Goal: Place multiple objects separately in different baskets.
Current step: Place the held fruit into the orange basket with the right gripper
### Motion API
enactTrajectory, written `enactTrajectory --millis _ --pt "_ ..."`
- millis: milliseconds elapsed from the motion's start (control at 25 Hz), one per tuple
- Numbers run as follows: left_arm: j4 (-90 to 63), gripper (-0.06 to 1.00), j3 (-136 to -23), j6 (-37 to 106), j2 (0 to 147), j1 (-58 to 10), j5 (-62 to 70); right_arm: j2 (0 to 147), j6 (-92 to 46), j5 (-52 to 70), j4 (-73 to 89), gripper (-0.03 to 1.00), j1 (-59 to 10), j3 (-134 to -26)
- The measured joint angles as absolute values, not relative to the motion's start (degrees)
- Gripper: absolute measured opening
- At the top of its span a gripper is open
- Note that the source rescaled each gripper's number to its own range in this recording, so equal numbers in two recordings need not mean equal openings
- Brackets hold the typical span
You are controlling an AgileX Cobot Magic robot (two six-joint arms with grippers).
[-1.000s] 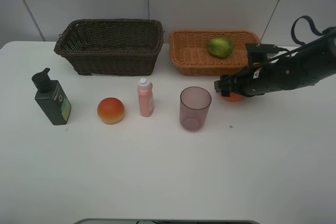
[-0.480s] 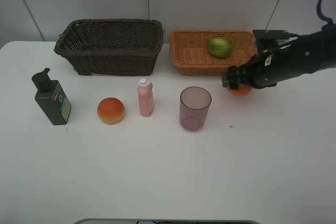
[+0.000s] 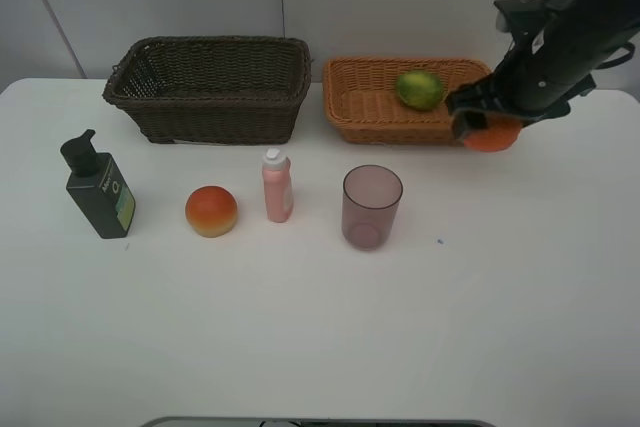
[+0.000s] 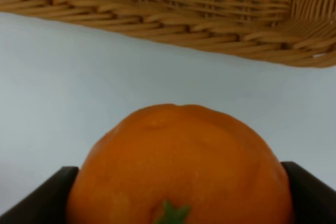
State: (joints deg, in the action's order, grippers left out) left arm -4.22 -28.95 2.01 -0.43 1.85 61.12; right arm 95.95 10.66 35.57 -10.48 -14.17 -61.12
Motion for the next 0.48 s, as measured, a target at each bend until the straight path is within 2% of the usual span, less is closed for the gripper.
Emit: enactTrajectory --millis 240,480 --pt "-4.2 0.88 -28.9 2.0 -0.4 1.9 61.1 97.0 7.1 41.0 -10.5 0.73 -13.6 -72.0" --pt "-4.2 0.88 -28.9 2.0 -0.4 1.9 61.1 104.5 3.6 49.0 -10.5 0.73 -12.1 -83.5"
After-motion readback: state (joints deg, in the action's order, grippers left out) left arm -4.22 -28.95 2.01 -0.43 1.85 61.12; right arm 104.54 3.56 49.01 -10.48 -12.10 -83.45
